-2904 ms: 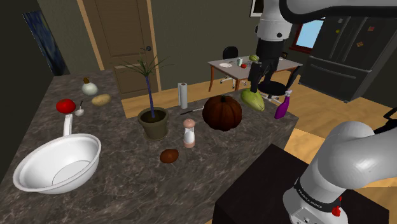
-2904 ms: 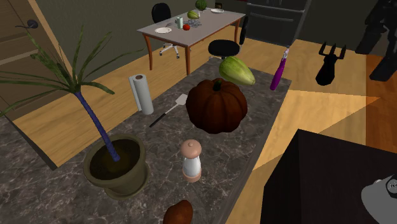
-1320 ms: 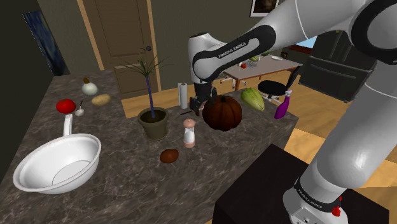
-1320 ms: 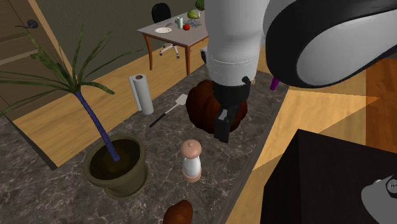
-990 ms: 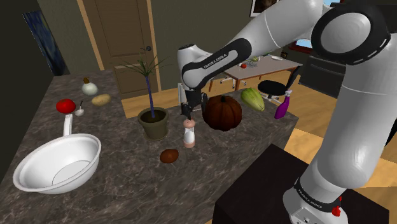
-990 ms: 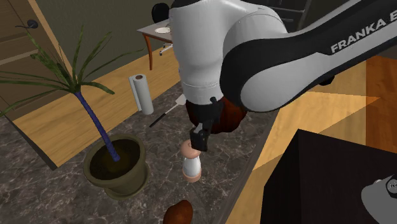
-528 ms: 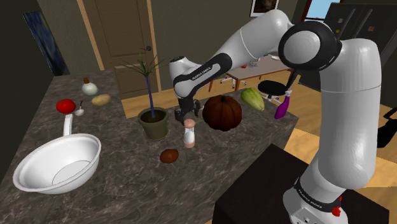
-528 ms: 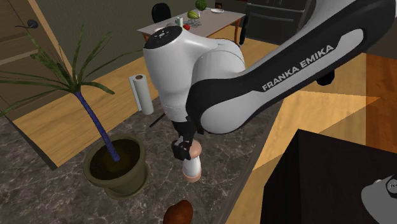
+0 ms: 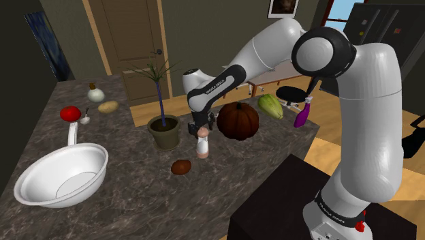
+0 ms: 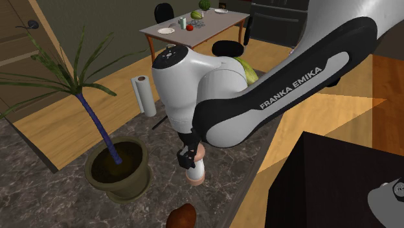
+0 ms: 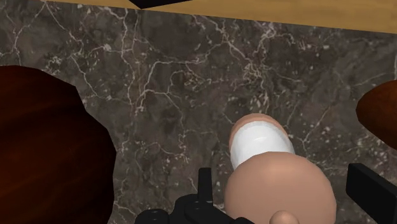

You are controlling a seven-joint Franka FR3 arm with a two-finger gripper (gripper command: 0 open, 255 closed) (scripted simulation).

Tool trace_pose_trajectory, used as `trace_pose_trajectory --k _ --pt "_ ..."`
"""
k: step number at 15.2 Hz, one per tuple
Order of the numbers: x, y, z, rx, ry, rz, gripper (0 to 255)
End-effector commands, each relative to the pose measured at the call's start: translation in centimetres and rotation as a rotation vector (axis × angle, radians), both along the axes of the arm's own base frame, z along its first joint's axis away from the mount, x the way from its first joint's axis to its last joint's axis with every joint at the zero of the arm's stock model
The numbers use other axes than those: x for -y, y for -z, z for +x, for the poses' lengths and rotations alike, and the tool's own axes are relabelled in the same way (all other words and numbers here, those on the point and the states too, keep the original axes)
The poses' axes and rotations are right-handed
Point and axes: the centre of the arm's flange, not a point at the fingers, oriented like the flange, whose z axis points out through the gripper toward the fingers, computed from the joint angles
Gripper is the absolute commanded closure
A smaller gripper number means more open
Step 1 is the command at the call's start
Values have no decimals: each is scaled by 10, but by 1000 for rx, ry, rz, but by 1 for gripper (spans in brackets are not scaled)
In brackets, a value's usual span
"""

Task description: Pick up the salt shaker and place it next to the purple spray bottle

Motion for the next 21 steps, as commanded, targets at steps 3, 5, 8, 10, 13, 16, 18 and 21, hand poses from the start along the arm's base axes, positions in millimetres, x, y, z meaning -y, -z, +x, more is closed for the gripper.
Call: trace_pose_trajectory --k 3,5,8,10,13,16,18,21 --pt "0 1 0 0 0 0 0" --pt "0 1 0 0 0 0 0" --pt "0 1 0 0 0 0 255" --pt "0 1 0 0 0 0 255" --pt "0 1 0 0 0 0 255" --pt "0 -5 0 0 0 0 255" --pt "0 -15 0 0 0 0 255" --pt "0 -31 0 0 0 0 255"
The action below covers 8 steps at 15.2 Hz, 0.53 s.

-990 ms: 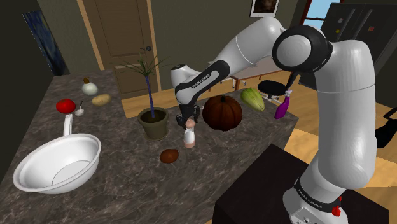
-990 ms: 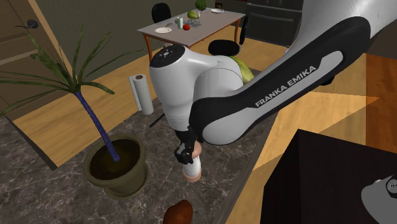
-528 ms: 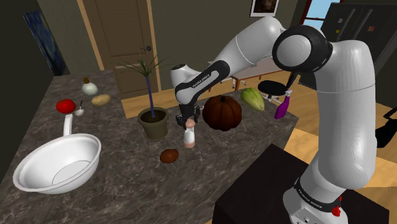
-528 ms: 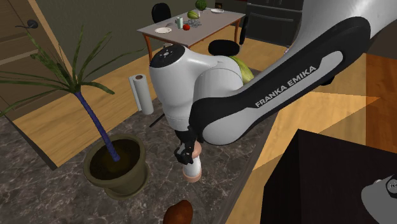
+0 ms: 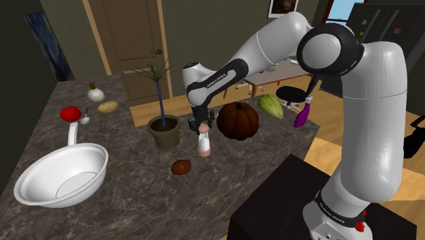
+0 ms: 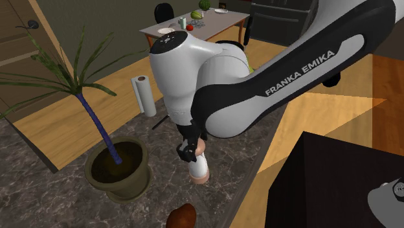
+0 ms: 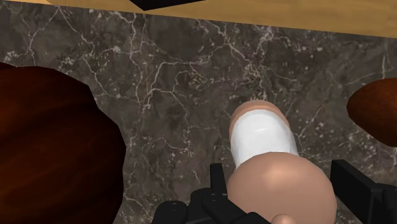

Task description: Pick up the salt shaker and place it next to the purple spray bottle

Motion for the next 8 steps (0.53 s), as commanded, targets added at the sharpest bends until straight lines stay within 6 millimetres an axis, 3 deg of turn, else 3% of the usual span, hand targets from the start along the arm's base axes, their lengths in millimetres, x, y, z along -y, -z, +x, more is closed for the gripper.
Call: trace_pose_trajectory --k 1,8 --pt "-1 -11 0 0 0 0 255" --pt "-1 -48 0 0 0 0 255"
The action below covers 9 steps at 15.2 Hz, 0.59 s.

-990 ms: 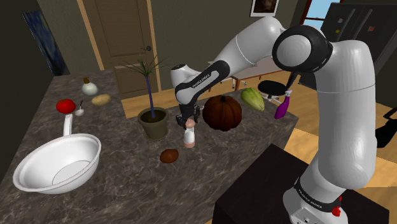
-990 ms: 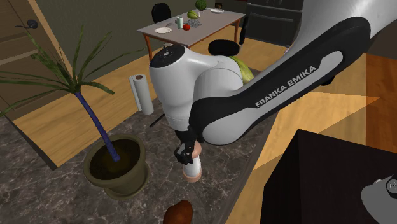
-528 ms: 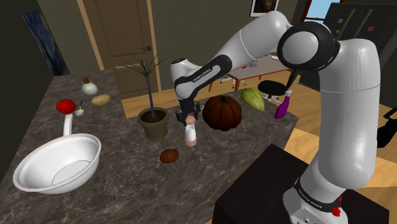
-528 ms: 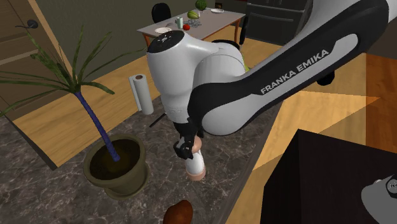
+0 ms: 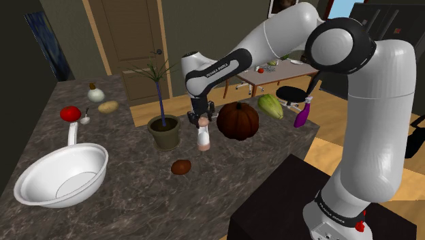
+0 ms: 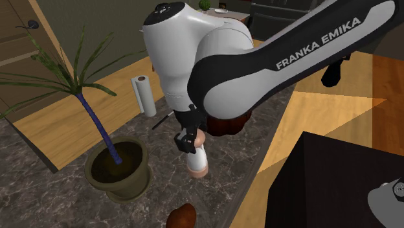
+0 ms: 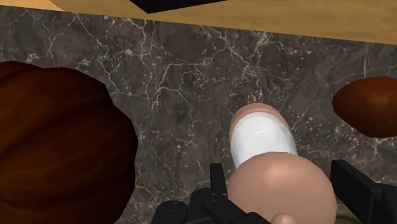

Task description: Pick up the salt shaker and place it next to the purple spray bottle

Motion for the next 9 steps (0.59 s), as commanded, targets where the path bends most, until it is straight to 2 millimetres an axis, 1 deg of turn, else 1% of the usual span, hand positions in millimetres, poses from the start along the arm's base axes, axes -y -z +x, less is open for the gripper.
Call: trace_pose_trajectory --k 1,9 --pt "0 -10 -1 0 0 0 255" --pt "0 -52 -1 0 0 0 255"
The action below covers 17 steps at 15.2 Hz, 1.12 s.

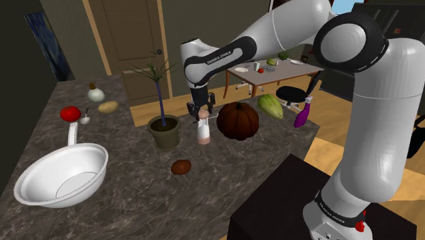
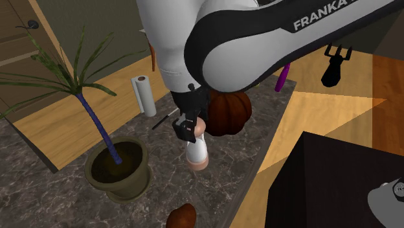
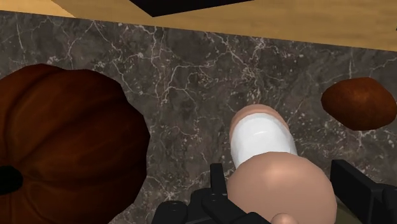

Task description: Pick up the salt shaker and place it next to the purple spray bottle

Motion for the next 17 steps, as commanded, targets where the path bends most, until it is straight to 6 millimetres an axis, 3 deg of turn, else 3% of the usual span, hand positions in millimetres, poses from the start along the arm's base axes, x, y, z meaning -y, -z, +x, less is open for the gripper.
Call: trace_pose_trajectory --k 1,17 --pt "-1 -11 0 0 0 0 255" --pt "-1 -95 0 0 0 0 255"
